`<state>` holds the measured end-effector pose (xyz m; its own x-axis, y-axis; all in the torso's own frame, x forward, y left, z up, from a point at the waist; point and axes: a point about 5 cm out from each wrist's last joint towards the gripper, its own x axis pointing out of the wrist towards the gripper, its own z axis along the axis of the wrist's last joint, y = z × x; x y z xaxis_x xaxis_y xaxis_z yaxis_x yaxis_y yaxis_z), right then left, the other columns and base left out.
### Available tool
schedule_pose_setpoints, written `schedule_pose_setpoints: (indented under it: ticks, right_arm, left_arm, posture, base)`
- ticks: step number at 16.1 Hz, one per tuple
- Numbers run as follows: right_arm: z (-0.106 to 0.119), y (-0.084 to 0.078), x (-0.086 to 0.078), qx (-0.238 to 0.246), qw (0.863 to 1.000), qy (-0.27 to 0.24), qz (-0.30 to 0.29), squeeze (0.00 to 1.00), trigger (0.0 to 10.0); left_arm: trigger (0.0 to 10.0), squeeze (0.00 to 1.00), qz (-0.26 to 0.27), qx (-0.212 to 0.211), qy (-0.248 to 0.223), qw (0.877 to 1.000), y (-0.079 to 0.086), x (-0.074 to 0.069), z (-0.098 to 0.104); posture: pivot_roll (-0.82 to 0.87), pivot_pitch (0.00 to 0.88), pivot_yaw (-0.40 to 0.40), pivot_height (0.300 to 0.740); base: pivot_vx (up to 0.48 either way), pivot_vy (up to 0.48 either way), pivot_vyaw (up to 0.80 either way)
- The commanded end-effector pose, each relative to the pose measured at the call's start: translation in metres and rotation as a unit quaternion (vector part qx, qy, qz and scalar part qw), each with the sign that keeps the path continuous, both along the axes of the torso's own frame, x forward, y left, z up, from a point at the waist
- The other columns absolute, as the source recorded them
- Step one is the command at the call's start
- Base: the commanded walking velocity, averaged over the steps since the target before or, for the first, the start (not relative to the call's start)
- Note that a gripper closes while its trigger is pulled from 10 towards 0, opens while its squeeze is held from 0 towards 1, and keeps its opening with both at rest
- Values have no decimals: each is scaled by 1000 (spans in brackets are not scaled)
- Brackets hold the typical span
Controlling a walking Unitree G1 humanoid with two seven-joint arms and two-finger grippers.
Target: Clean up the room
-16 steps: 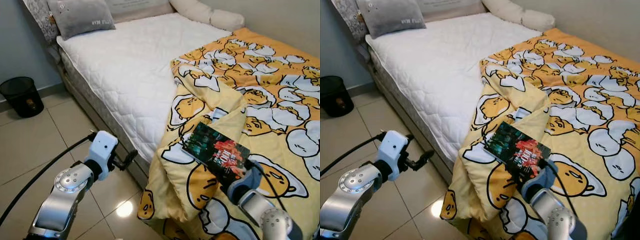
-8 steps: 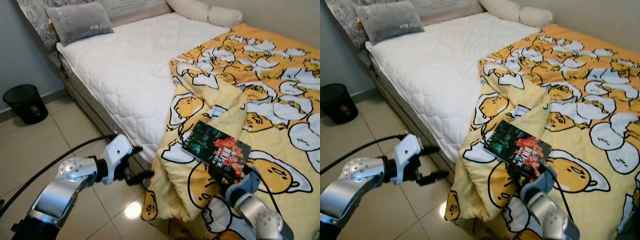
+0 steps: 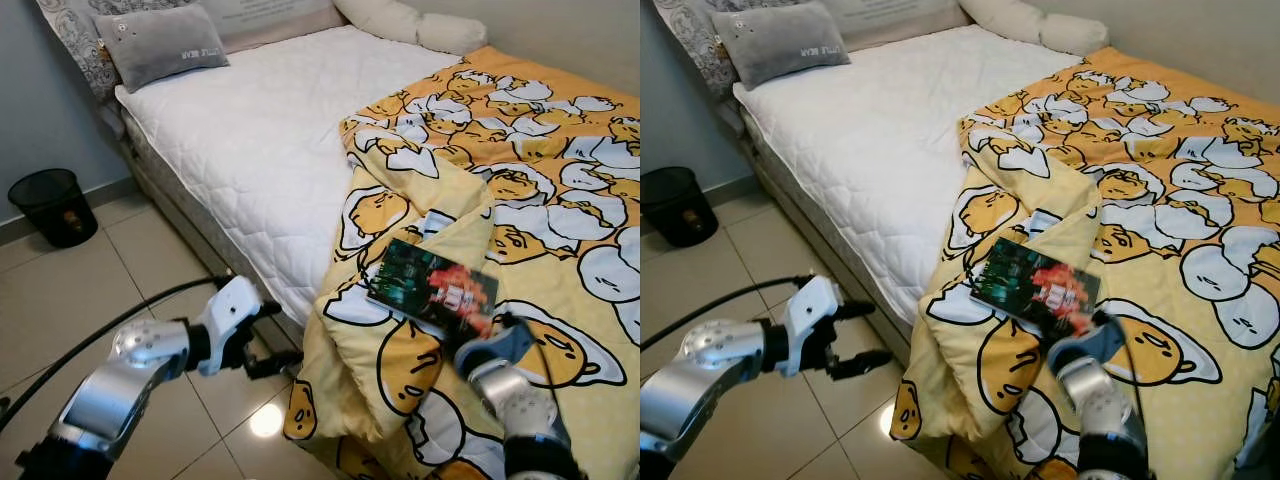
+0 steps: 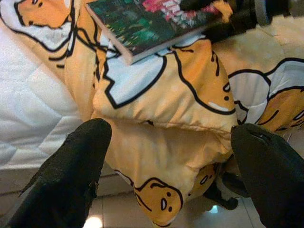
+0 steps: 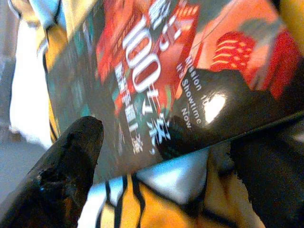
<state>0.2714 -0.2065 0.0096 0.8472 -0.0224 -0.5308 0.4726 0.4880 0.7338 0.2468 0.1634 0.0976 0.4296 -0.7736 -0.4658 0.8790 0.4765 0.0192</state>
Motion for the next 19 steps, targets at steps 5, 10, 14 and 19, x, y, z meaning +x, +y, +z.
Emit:
schedule_pose_setpoints:
  ticks: [5,10,14,19]
  right_arm:
    - [5,-33,12,-6,995,-10,-101,0,10000]
    - [-7,1,22,17,999,7,-51,0,10000]
    - [12,19,42,105,990,-74,-60,0,10000]
    - [29,14,52,113,983,-140,-36,0,10000]
  left_arm:
    - [10000,122,14,7,-16,1000,6,1,7]
    - [10000,122,21,8,-17,1000,7,-3,7]
    - [10000,122,27,16,-17,999,14,-5,10]
    - [10000,122,27,18,-17,999,14,-4,11]
  posture:
    - [18,0,-12,740]
    - [53,0,-17,740]
    - [78,0,-14,740]
    - [73,0,-5,740]
  base:
    - [0,0,0]
    - [0,0,0]
    - [0,0,0]
    - [0,0,0]
